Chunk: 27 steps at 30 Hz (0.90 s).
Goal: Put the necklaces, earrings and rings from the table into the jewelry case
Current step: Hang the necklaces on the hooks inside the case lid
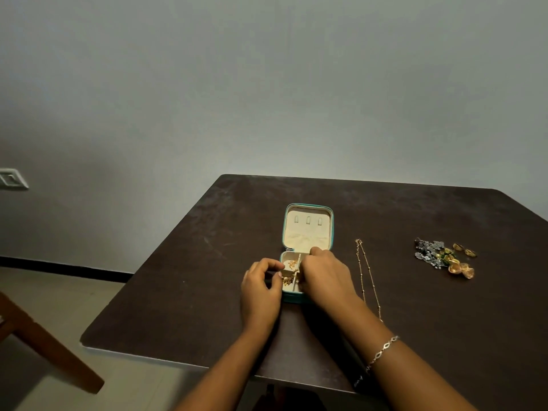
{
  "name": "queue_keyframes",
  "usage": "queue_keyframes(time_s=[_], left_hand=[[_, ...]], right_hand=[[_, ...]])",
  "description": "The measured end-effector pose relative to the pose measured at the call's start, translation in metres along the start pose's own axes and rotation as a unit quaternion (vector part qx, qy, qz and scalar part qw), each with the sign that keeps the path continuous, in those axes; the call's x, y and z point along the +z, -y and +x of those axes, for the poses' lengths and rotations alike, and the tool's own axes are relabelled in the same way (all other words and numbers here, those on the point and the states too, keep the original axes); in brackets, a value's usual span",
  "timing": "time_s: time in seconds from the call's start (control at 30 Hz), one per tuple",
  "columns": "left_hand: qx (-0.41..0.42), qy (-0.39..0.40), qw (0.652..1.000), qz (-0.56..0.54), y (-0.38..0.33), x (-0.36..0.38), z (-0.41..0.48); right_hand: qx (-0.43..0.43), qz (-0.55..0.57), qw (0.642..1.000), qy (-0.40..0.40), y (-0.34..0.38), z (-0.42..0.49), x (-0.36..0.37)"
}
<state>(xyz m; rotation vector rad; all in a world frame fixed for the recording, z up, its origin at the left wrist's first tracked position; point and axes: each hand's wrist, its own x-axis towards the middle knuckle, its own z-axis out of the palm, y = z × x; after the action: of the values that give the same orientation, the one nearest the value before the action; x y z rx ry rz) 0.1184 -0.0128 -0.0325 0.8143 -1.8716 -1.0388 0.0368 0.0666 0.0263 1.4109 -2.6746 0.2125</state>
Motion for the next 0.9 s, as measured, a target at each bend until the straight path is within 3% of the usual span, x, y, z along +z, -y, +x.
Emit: queue_keyframes(time_s=[0.13,0.33,0.67,0.9], left_hand=[[0.011,0.017,0.999,0.025,-0.006,-0.002,0.0],[0.021,0.058,0.997,0.055,-0.009,-0.003,0.0],[0.033,0.073,0.995,0.055,-0.007,-0.003,0.001],[0.021,0.027,0.998,-0.046,-0.008,-0.005,0.007]], right_hand=[[-0.008,0.016,1.0,0.0,-0.004,0.0,0.002],[0.019,0.142,0.99,-0.003,-0.014,0.001,-0.006],[0.032,0.39,0.92,0.002,-0.024,0.001,-0.02],[0.029,0.297,0.954,0.03,-0.027,-0.004,-0.021]])
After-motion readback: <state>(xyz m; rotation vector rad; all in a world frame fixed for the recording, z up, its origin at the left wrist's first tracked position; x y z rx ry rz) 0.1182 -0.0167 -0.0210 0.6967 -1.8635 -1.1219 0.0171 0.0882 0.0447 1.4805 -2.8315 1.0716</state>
